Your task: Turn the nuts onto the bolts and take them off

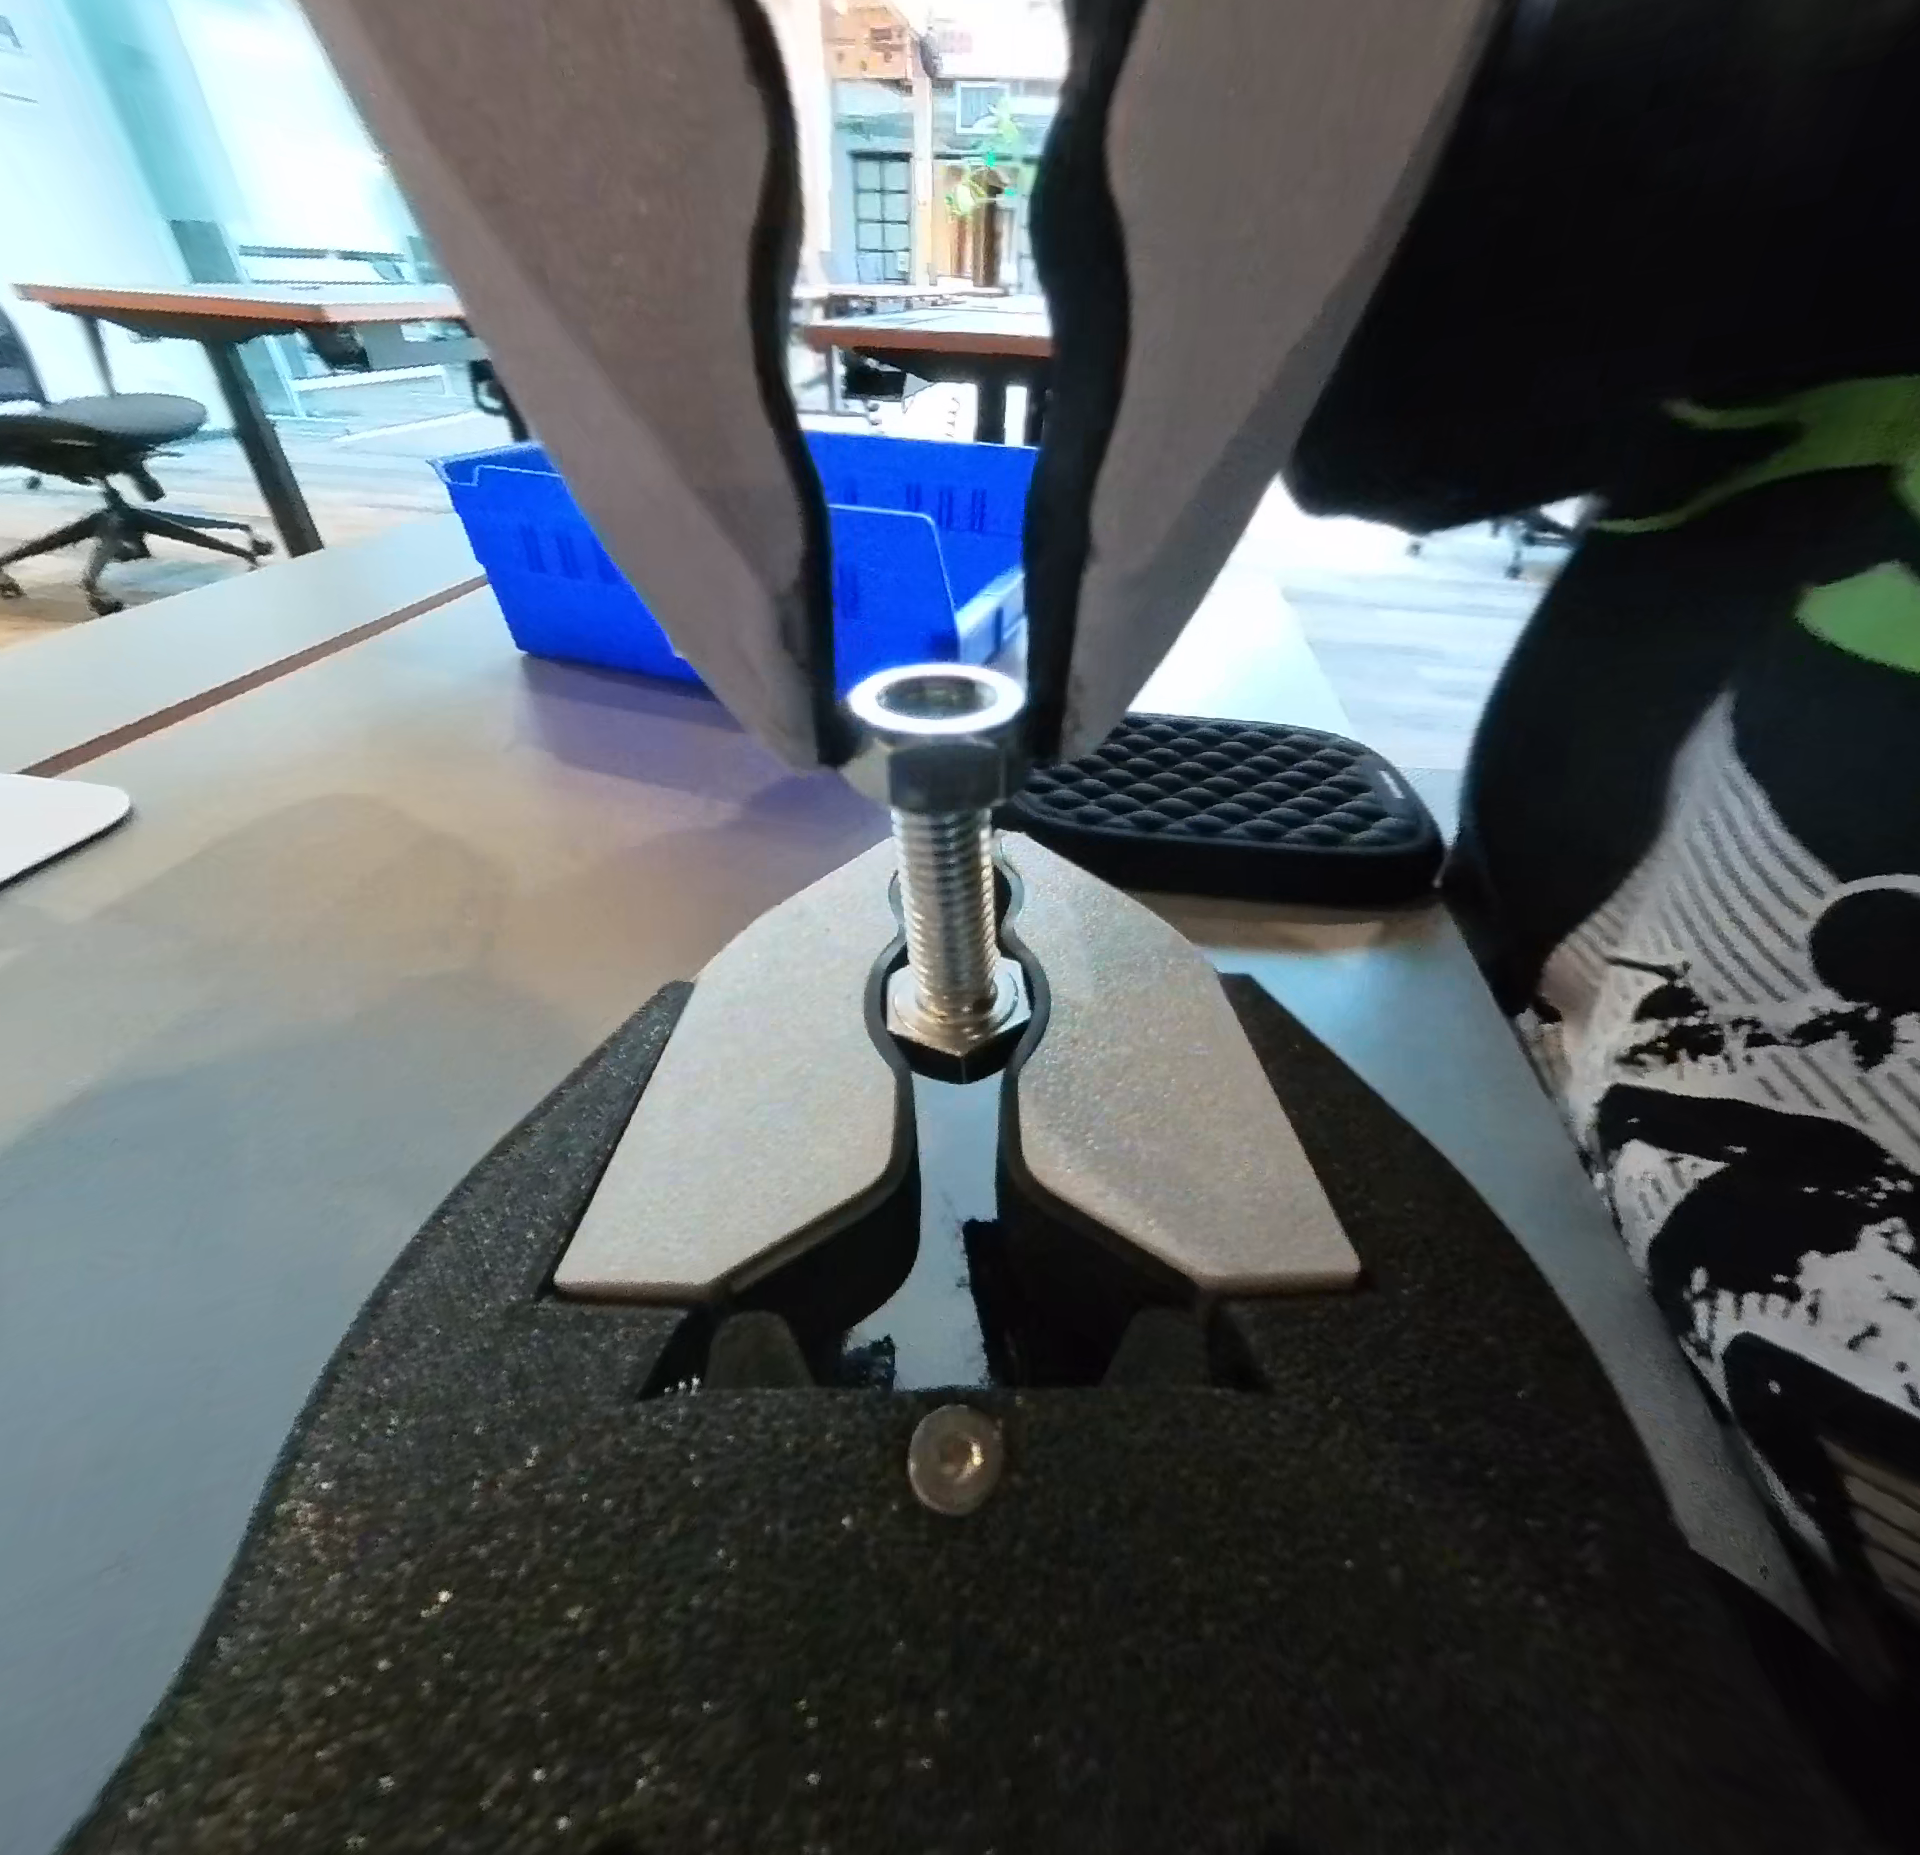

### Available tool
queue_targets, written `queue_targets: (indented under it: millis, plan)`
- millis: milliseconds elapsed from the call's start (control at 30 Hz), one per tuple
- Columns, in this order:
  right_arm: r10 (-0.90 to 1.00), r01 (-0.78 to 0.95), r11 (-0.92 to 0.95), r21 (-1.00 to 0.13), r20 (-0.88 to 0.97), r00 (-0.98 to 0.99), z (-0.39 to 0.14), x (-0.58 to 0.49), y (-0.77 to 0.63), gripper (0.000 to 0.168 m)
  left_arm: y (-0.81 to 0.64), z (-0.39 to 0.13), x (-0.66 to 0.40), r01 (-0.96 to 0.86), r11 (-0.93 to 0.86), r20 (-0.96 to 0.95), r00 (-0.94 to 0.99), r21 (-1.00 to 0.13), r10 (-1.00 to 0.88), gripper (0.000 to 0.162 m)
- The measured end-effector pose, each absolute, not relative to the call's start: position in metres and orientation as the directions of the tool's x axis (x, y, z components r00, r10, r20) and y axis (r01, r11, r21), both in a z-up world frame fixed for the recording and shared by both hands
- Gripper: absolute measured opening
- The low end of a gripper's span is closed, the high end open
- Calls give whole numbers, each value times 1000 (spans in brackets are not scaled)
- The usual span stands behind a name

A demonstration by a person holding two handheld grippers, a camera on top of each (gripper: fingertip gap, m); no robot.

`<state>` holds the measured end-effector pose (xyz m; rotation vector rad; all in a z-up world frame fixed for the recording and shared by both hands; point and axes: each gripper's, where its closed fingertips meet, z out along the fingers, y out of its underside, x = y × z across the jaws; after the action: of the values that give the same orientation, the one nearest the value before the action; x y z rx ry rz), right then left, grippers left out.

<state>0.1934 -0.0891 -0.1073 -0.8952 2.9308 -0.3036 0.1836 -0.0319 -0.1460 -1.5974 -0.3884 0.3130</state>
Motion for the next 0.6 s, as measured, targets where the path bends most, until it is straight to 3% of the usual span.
queue_targets:
  millis: [167,333,367,433,600]
  plan:
    - [-378,-365,898,-247,-6,-926,-108,194,-85,18,-31,-148,183,45,-65,12,896,-997,443,10]
    - [-337,-329,904,-273,18,-941,-107,196,-82,19,-30,-147,185,40,-64,8,901,-997,434,10]
    - [-335,-325,903,-280,15,-942,-106,196,-82,30,-31,-147,185,37,-62,7,901,-997,433,10]
    - [-345,-332,899,-284,5,-939,-104,196,-78,45,-31,-146,186,36,-55,9,903,-998,429,10]
    - [-539,-495,746,-446,33,-842,-84,205,-77,51,-31,-145,187,40,-42,19,912,-998,409,10]
